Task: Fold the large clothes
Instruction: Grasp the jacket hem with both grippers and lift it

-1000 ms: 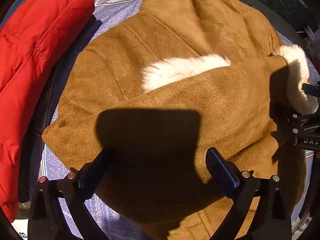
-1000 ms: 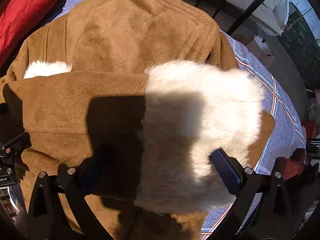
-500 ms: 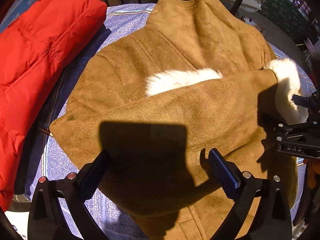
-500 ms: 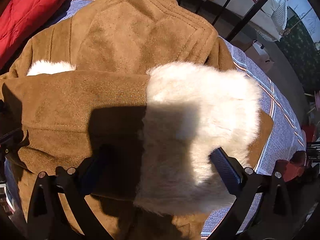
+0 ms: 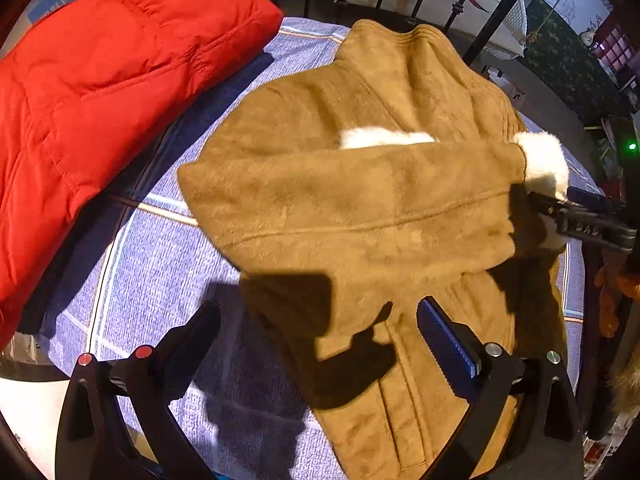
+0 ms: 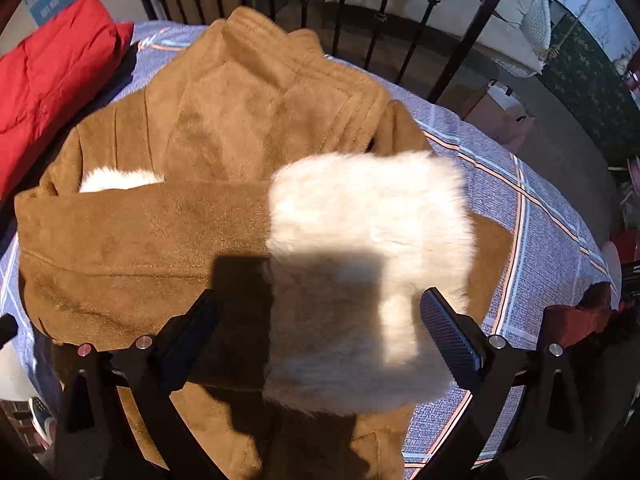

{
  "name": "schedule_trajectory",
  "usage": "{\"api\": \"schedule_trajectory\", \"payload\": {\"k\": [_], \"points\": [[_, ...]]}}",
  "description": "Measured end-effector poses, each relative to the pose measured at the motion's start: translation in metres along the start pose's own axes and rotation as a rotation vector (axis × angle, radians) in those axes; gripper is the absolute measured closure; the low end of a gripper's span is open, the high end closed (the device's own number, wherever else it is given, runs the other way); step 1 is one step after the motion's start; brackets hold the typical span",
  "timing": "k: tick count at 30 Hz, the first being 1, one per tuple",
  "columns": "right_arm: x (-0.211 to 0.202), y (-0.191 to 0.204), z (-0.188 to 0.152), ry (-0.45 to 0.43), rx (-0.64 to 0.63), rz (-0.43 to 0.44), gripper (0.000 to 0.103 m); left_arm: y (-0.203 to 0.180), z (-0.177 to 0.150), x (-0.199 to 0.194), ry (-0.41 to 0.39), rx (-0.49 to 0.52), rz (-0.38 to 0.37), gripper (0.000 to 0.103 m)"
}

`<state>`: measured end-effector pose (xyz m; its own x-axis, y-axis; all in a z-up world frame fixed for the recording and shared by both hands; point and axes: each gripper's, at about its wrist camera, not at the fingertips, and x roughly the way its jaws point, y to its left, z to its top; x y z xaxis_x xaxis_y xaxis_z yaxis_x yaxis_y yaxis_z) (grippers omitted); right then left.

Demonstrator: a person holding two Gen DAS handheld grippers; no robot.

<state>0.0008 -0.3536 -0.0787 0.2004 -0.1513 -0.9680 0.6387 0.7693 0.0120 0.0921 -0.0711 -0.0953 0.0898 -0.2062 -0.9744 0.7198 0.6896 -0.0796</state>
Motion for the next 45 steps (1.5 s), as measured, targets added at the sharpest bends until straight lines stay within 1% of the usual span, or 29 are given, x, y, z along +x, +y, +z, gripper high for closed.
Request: {"api": "schedule_trajectory", "payload": {"k": [3,4,6,10,13,15,17,18,20,22,23,26,28,31,32,33,35,39,41,43,45], "points": [[-0.001,-0.024,-0.019,0.042,0.094,0.035,0.005,0.013,-0.018,0.004,0.038,-0.021,0.000,0.008],[0.000,-0.030,-0.027,0.052,0.119,0.033,0.005,0.017,-0.024,0.006,0.049,-0.031,-0.005,0.008],[0.001,-0.045,-0.045,0.071,0.168,0.064,0.005,0.025,-0.034,0.010,0.068,-0.051,-0.026,0.008],[0.010,-0.073,-0.088,0.135,0.235,0.015,0.005,0.038,-0.053,0.017,0.099,-0.077,-0.039,0.008],[0.013,-0.094,-0.121,0.173,0.294,0.028,0.005,0.055,-0.066,0.023,0.131,-0.136,-0.086,0.008],[0.017,-0.103,-0.140,0.203,0.308,0.040,0.005,0.065,-0.074,0.031,0.164,-0.177,-0.139,0.008],[0.023,-0.112,-0.155,0.234,0.324,0.080,0.005,0.069,-0.081,0.038,0.184,-0.188,-0.162,0.008],[0.027,-0.116,-0.163,0.253,0.349,0.118,0.005,0.068,-0.084,0.042,0.196,-0.172,-0.153,0.008],[0.033,-0.129,-0.176,0.279,0.438,0.205,0.005,0.062,-0.090,0.050,0.226,-0.141,-0.137,0.008],[0.033,-0.137,-0.185,0.278,0.507,0.259,0.005,0.055,-0.094,0.054,0.246,-0.124,-0.156,0.008],[0.031,-0.137,-0.188,0.278,0.504,0.273,0.005,0.051,-0.096,0.055,0.248,-0.115,-0.165,0.008],[0.029,-0.130,-0.198,0.297,0.432,0.315,0.005,0.039,-0.099,0.055,0.252,-0.077,-0.184,0.008],[0.027,-0.123,-0.207,0.322,0.389,0.348,0.005,0.030,-0.098,0.054,0.251,-0.041,-0.188,0.008],[0.027,-0.117,-0.221,0.365,0.336,0.377,0.005,0.018,-0.098,0.052,0.256,-0.006,-0.229,0.009],[0.027,-0.116,-0.226,0.372,0.320,0.385,0.005,0.016,-0.099,0.053,0.260,0.004,-0.222,0.009],[0.026,-0.113,-0.233,0.373,0.308,0.390,0.005,0.016,-0.100,0.055,0.271,0.004,-0.227,0.009],[0.025,-0.111,-0.221,0.385,0.289,0.397,0.005,0.017,-0.101,0.059,0.286,-0.021,-0.250,0.009],[0.026,-0.102,-0.220,0.412,0.277,0.411,0.005,0.015,-0.107,0.060,0.303,-0.039,-0.275,0.009],[0.026,-0.101,-0.221,0.421,0.286,0.442,0.005,0.016,-0.123,0.056,0.313,-0.038,-0.288,0.010],[0.027,-0.097,-0.224,0.430,0.297,0.470,0.005,0.016,-0.131,0.056,0.326,-0.042,-0.306,0.010],[0.026,-0.094,-0.228,0.433,0.293,0.476,0.005,0.019,-0.136,0.054,0.327,-0.049,-0.318,0.011]]}}
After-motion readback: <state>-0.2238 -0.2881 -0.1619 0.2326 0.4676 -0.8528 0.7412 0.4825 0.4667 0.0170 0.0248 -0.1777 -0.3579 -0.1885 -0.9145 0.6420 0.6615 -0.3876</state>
